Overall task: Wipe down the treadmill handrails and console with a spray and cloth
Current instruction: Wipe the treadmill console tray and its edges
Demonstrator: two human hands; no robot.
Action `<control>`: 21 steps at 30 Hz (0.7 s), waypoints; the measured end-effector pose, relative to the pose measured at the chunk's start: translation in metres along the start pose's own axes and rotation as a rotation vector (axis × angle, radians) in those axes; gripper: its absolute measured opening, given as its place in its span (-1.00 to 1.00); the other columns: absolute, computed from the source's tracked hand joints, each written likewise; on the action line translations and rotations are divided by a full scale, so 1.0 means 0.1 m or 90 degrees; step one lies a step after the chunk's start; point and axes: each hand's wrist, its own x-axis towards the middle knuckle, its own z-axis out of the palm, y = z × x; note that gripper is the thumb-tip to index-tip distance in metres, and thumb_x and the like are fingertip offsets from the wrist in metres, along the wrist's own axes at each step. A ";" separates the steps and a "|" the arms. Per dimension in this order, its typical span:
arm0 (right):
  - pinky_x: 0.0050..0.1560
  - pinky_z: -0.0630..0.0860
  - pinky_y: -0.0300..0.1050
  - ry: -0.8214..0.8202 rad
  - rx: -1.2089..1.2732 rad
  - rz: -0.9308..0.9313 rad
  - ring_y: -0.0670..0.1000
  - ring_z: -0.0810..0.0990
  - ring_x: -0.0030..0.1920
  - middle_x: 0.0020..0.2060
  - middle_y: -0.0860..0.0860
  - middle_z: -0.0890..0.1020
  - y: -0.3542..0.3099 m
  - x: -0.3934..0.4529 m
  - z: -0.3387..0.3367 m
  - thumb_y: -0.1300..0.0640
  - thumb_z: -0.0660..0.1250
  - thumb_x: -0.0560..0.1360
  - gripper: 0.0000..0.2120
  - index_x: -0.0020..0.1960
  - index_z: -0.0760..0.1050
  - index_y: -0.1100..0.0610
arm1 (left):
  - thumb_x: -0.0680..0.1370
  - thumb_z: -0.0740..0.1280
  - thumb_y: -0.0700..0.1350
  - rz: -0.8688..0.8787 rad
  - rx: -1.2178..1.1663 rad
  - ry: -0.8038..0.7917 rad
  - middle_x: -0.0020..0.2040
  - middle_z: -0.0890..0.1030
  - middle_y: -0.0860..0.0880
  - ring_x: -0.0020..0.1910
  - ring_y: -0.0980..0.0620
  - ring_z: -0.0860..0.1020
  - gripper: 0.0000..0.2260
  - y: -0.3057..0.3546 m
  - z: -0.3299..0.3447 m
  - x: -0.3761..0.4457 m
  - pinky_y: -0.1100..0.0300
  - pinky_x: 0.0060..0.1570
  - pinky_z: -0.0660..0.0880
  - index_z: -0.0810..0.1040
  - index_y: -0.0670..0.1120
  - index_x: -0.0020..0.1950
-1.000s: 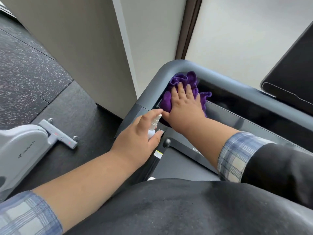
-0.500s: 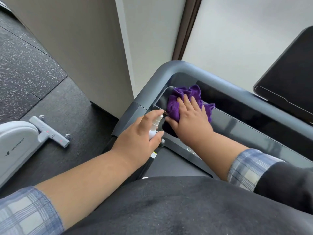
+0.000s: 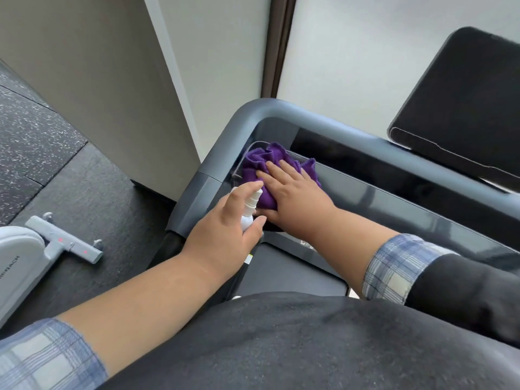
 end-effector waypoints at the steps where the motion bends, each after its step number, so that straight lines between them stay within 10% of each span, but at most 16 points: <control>1: 0.58 -0.01 0.18 0.016 0.006 0.039 0.06 -0.03 0.61 0.62 -0.02 0.07 0.08 -0.03 0.00 -0.54 -0.07 0.41 -0.09 0.62 0.07 -0.06 | 0.54 0.36 0.03 0.004 -0.006 -0.001 0.22 0.46 0.19 0.02 0.14 0.48 -0.48 0.02 0.01 0.02 0.22 -0.04 0.41 0.21 0.31 0.40; 8: 0.56 -0.02 0.23 0.042 0.018 0.215 0.12 -0.06 0.61 0.63 0.04 0.03 0.31 -0.11 0.01 -0.55 -0.17 0.41 -0.03 0.63 0.03 0.02 | 0.53 0.32 0.08 -0.020 -0.014 -0.009 0.10 0.46 0.21 -0.11 0.22 0.41 -0.49 -0.02 0.01 0.03 0.20 -0.09 0.40 0.17 0.37 0.38; 21: 0.53 -0.12 0.34 0.046 0.022 0.095 0.21 -0.17 0.60 0.63 0.07 -0.09 -0.23 0.52 0.03 -0.37 -0.01 0.57 -0.21 0.63 -0.22 -0.03 | 0.52 0.31 0.11 -0.055 0.034 -0.024 0.14 0.57 0.07 0.00 -0.04 0.57 -0.48 -0.06 -0.03 -0.03 -0.04 -0.02 0.55 0.16 0.39 0.39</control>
